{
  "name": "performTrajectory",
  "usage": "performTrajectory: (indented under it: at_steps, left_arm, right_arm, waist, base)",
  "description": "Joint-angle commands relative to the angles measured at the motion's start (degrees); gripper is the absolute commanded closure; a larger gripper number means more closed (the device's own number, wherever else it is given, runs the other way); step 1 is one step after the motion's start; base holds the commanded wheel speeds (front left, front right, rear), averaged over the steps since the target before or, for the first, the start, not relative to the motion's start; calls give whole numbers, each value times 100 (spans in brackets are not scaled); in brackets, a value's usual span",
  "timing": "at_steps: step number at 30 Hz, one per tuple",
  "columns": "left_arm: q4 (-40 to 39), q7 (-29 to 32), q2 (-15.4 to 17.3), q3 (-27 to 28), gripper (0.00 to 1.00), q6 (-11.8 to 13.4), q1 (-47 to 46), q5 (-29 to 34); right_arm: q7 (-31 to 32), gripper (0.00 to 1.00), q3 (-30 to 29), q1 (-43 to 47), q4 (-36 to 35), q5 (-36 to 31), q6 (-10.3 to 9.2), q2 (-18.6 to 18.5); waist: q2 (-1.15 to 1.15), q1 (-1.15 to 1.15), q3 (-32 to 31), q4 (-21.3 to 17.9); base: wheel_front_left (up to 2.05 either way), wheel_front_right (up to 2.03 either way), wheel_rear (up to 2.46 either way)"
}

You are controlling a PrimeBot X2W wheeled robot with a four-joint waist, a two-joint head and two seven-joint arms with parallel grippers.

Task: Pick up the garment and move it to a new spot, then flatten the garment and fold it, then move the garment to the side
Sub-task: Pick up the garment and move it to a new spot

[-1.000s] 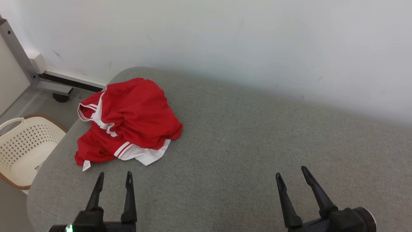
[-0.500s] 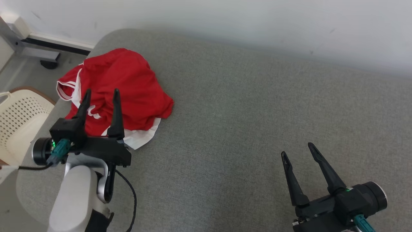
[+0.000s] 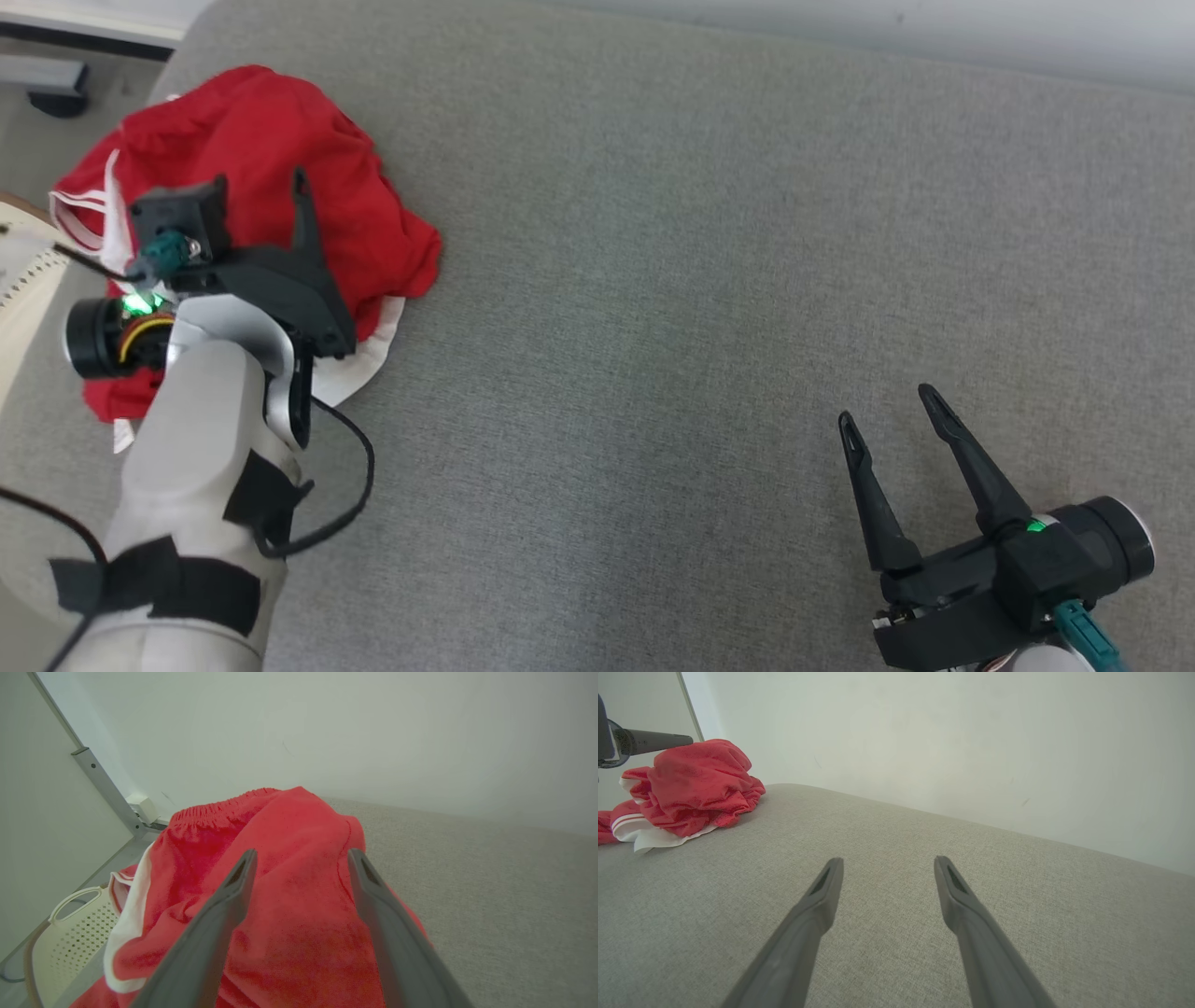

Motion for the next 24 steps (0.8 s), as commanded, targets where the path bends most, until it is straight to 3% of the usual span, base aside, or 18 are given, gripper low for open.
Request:
performTrajectory:
  at_steps: [1,9,19,20,21,24]
  left_arm:
    - [139,-15,42,-10,0,80,-128,47]
    - [1051,200,61,-9,0,385,-525,-18]
    - [1419,185,147,-78,0,422,-656,-45]
    - [1438,172,141,-86,69,419,-666,-54]
    - [1449,131,134,-90,100,413,-676,-71]
    - [1326,-180,157,-31,100,388,-732,-165]
  right_arm:
    - [-9,0,20,-60,-25,48,-12,-30]
    - [-9,0,41,-11,-28,115,-12,-140]
    - [-9,0,20,-69,-3,140,-12,-110]
    - [-9,0,19,-75,5,133,-12,-100]
    - [-9,0,24,-85,14,126,-12,-89]
    - [-9,0,67,-139,55,133,-12,-61]
  waist:
    - [-2,-2,187,-114]
    - [-2,-2,389,-190]
    - [-2,-2,547,-232]
    - [-2,-2,560,-227]
    - [-2,-2,570,-223]
    - [-2,-2,576,-240]
  base:
    - [0,0,0]
    - [0,0,0]
    - [0,0,0]
    - [0,0,0]
    - [0,0,0]
    - [0,0,0]
